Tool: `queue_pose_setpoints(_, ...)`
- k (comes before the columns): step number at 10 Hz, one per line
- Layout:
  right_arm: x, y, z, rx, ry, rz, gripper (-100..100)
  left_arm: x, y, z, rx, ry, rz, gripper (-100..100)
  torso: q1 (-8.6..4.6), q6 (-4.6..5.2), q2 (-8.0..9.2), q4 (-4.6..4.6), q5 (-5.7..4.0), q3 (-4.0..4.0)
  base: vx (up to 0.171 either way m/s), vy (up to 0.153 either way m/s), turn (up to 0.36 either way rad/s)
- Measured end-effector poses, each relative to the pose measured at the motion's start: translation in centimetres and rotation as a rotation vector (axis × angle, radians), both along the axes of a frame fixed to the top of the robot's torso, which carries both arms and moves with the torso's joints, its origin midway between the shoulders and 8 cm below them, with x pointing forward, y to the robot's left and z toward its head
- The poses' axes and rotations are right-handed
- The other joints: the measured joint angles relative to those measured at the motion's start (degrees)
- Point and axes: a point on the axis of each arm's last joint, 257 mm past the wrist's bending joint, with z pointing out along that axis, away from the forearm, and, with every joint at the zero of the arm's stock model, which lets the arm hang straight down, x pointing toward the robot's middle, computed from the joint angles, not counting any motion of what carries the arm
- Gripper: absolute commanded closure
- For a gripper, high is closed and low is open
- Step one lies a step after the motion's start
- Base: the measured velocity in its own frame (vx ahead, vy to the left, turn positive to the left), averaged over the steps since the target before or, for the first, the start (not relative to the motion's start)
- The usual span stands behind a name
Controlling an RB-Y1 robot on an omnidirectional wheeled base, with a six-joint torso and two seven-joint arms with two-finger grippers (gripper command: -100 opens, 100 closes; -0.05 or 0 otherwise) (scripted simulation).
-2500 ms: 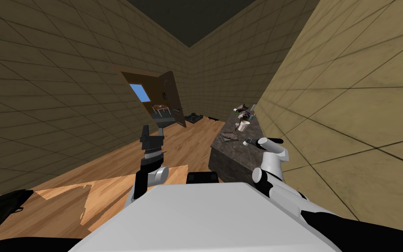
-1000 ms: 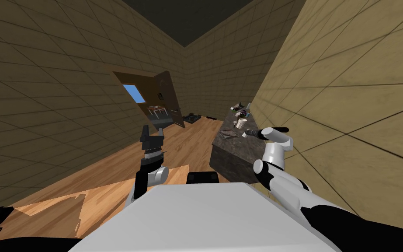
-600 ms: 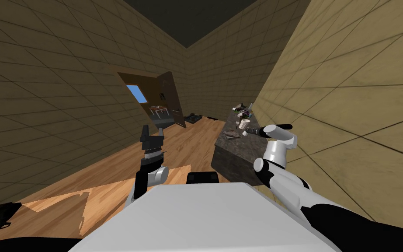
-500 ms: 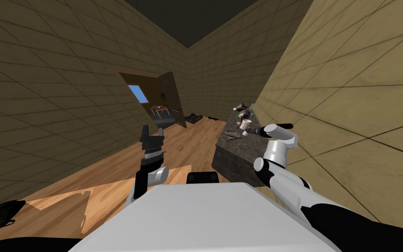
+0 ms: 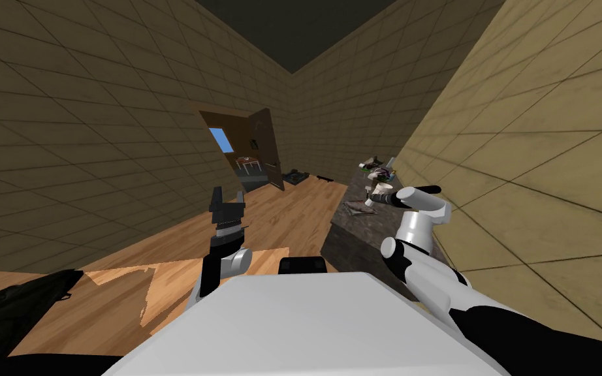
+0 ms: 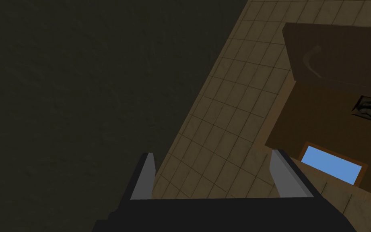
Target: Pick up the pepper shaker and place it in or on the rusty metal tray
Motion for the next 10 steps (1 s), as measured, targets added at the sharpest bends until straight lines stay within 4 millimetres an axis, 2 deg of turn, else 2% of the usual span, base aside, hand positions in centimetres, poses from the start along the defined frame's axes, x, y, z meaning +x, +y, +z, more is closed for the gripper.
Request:
queue_pose_setpoints(4,-1.9,-1.3,-0.8,0.012,0.015,-0.084,100,0.0,0.0,0.0,0.0,0.0,0.0,0,-0.13,0.1,0.07,0.04,0.01,0.06,0.072,-0.003,0.091)
queue_pose_setpoints(5,-1.9,-1.3,-0.7,0.014,0.013,-0.088,-100,0.0,0.0,0.0,0.0,0.0,0.0,0,-0.12,0.14,0.23,0.06,0.0,0.14,0.008,-0.001,0.0)
queue_pose_setpoints(9,-1.9,-1.3,-0.7,0.014,0.013,-0.087,-100,0.0,0.0,0.0,0.0,0.0,0.0,0,-0.09,0.15,0.44,0.11,0.01,0.26,0.0,0.0,0.0)
queue_pose_setpoints(10,-1.9,-1.3,-0.7,0.014,0.013,-0.087,0,0.0,0.0,0.0,0.0,0.0,0.0,0,-0.08,0.15,0.44,0.12,0.01,0.27,0.0,0.0,0.0)
